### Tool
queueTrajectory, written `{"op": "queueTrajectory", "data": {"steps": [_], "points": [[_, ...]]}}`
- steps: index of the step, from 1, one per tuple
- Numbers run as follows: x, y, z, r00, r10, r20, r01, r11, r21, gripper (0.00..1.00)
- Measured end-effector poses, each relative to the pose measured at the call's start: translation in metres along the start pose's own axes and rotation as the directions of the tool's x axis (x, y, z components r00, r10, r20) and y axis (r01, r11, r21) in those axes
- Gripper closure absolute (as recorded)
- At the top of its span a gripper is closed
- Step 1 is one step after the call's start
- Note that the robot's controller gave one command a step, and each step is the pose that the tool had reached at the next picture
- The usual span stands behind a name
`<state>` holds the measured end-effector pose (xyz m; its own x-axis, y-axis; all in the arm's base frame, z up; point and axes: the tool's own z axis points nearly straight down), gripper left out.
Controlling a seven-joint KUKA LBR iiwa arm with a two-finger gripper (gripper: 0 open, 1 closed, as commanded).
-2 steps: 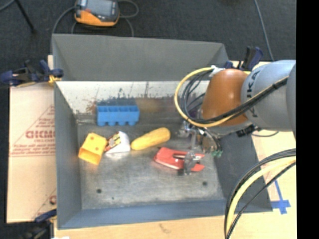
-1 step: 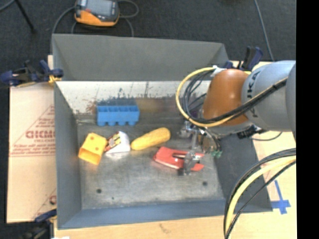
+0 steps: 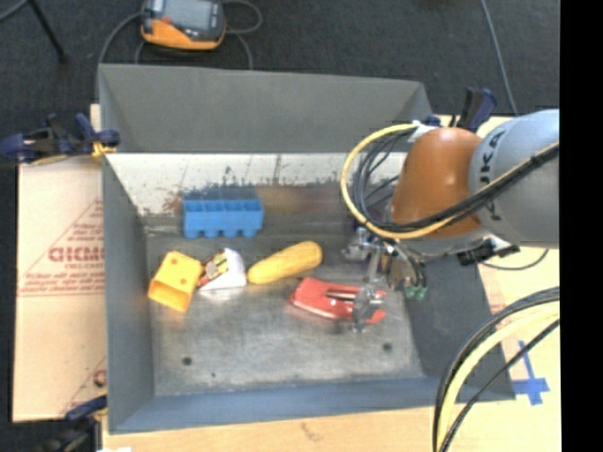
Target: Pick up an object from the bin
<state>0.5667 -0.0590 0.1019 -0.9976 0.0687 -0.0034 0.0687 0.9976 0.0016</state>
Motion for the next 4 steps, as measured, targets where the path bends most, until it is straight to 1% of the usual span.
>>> {"op": "queueTrajectory", "data": {"steps": [1,2,3,4], "points": [[0.001,-0.001,0.014,1.0,0.011,0.003,-0.011,1.0,0.0,0.0],[-0.002,-0.001,0.027,0.998,0.055,0.008,-0.055,0.998,0.001,1.0],[-0.002,-0.001,0.027,0.998,0.055,0.008,-0.055,0.998,0.001,1.0],[0.0,-0.001,0.023,0.998,0.055,0.004,-0.055,0.999,0.002,1.0]]}}
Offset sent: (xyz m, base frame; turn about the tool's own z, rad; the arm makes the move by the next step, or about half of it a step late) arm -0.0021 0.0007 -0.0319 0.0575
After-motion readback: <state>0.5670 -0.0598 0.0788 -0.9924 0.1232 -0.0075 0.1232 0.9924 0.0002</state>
